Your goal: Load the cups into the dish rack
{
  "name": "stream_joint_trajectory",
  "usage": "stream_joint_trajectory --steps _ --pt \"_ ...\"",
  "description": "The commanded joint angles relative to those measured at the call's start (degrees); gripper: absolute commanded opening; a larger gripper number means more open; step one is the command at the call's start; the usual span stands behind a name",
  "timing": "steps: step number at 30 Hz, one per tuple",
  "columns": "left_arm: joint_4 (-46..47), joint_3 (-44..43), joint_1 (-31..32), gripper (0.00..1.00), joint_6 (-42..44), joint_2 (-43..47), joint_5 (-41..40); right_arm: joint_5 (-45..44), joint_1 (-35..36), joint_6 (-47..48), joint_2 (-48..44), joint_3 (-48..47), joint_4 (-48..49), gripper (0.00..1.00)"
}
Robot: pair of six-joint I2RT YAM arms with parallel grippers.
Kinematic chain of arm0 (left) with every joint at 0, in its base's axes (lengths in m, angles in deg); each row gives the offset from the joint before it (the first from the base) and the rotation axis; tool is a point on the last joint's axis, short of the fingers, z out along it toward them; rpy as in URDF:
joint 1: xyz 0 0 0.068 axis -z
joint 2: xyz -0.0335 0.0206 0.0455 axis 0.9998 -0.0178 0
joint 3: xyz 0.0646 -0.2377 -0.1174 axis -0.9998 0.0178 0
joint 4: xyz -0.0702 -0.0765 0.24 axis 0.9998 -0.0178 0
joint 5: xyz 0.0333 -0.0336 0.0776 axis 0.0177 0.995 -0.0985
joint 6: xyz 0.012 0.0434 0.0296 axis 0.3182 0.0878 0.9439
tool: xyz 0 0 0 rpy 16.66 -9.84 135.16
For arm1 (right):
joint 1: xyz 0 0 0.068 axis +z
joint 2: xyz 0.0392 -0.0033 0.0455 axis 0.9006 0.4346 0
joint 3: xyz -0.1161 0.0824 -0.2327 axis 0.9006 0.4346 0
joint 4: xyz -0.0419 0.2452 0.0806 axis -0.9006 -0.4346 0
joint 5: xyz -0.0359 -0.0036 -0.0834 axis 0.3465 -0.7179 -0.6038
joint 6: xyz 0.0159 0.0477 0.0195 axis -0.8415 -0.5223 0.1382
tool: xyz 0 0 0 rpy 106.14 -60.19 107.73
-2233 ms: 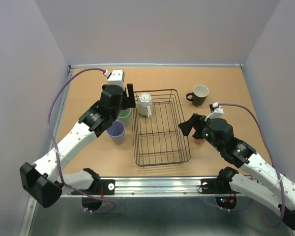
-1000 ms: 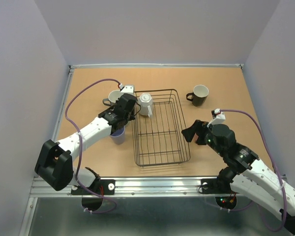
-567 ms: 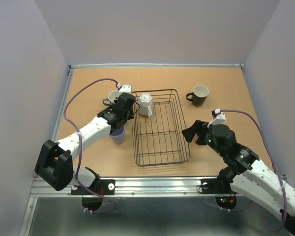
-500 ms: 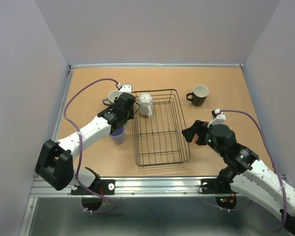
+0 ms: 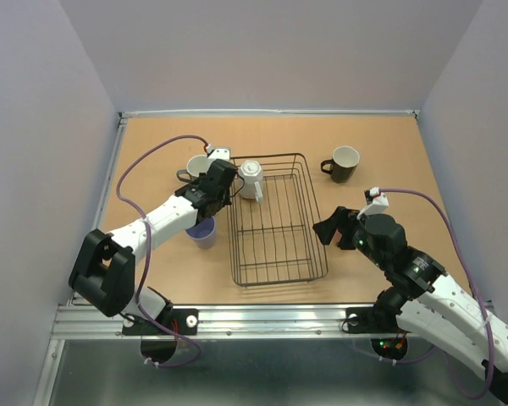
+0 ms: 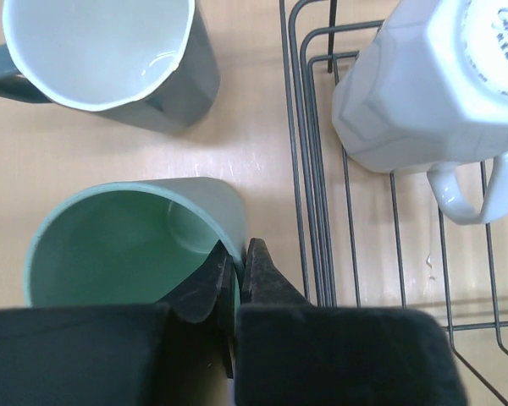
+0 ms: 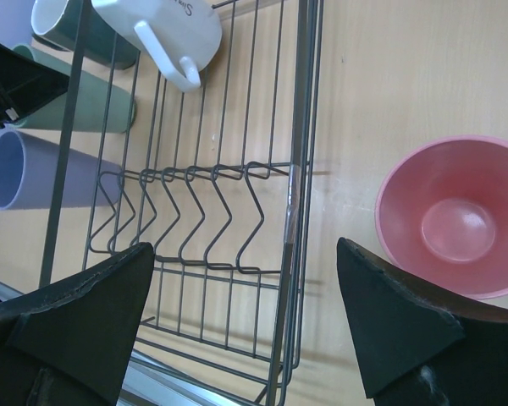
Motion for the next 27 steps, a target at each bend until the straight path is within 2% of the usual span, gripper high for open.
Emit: stream_joint_trajectory --steps 1,5,11,16,17,18,20,21,23,24,27 --pt "-1.8 -4.2 -0.1 0.00 -0.4 1.1 -2.6 -0.3 0.0 0.7 -0.5 1.4 0.7 0.93" --pt "-4.1 -5.9 -0.1 0.00 -0.7 2.8 -3.3 -0.3 0.0 0.7 -0.2 1.4 0.6 0.93" --pt "-7.8 -8.4 -0.1 0.00 0.1 12.9 -2.5 2.8 0.0 1.4 -0.1 0.4 0.7 0.93" --pt "-4.6 -8.3 -0.1 0.00 0.5 25.9 8.8 9.8 0.0 0.7 -2.6 -0.2 5.8 0.95" --pt "-2.4 -7.2 -0.1 0.00 0.6 29.6 14.6 16.2 0.0 -0.4 -4.4 0.5 8.2 0.95" --pt "-0.6 -5.9 -0.2 0.00 0.6 29.7 18.1 19.7 0.0 -0.4 -5.5 1.2 11.4 0.96" --pt "6.0 -1.7 -0.2 0.00 -1.4 35.5 23.4 27.4 0.0 -5.3 -7.2 2.7 21.6 0.98" --pt "8.3 0.0 -0.1 0.00 -2.9 39.4 28.6 29.0 -0.1 -9.1 -8.1 4.2 28.9 0.99" --pt "15.9 5.5 -0.2 0.00 -7.6 43.1 31.7 31.8 0.0 -12.2 -8.3 5.7 35.1 1.00" --pt "21.9 9.6 -0.2 0.00 -9.0 46.4 35.2 33.3 0.0 -15.0 -7.8 7.2 42.2 1.00" --pt "31.4 15.2 -0.1 0.00 -14.8 50.1 42.1 33.8 0.0 -19.0 -6.1 10.1 52.4 1.00"
